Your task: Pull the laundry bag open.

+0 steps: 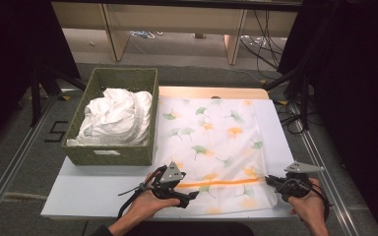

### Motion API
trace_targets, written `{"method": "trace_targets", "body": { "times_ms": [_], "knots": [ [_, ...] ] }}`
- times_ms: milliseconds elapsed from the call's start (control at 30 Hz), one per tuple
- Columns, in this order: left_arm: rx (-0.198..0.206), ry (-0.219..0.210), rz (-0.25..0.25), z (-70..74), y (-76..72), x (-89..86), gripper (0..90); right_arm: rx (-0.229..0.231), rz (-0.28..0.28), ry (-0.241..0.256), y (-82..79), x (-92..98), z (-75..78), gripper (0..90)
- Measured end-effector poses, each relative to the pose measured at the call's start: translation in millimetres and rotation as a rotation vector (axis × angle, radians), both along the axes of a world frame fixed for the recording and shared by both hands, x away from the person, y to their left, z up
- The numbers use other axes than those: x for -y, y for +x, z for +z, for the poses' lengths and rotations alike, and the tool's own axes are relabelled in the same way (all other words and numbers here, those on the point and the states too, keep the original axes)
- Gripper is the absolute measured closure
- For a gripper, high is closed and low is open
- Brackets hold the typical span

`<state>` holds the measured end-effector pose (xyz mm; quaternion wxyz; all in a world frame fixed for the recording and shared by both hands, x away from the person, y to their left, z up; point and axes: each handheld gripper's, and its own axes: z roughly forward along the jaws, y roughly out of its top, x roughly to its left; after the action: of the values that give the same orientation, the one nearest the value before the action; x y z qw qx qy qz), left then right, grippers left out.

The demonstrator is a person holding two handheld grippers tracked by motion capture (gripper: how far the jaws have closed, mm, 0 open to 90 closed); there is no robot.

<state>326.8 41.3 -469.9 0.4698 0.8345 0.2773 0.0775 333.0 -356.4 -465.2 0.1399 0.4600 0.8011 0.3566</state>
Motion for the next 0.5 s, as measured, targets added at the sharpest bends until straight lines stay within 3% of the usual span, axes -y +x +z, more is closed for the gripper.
{"method": "trace_targets", "body": {
  "times_ms": [33, 167, 233, 300, 333, 400, 467, 500],
  "knots": [
    [-0.019, -0.007, -0.008, -0.3, 0.3, 2.5, 24.1, 0.017, 0.0, -0.011, 0.0, -1.3, 1.8, 85.0],
    [-0.022, -0.019, -0.041, -1.8, 3.3, 14.8, 24.9, 0.057, 0.005, -0.037, -2.8, -6.9, 13.5, 85.0],
    [-0.022, -0.033, -0.045, -3.0, 4.2, 24.9, 25.3, 0.051, 0.005, -0.019, -3.3, -9.6, 14.1, 85.0],
    [-0.012, -0.022, -0.07, -3.9, 6.5, 33.9, 26.4, 0.1, 0.028, -0.058, -3.2, -12.7, 18.8, 85.0],
    [-0.012, -0.028, -0.083, -3.9, 6.8, 39.0, 27.3, 0.086, 0.025, -0.039, -5.0, -16.4, 20.7, 84.9],
    [-0.02, -0.04, -0.11, -2.9, 8.7, 48.0, 31.9, 0.126, 0.055, -0.055, -3.8, -19.2, 24.7, 85.0],
    [-0.033, -0.045, -0.113, -2.7, 10.6, 55.6, 33.5, 0.133, 0.07, -0.046, -3.3, -23.7, 28.1, 85.0],
    [-0.048, -0.048, -0.139, -2.7, 13.1, 59.4, 36.0, 0.136, 0.067, -0.047, -3.2, -24.2, 28.8, 85.0]
  ]
}}
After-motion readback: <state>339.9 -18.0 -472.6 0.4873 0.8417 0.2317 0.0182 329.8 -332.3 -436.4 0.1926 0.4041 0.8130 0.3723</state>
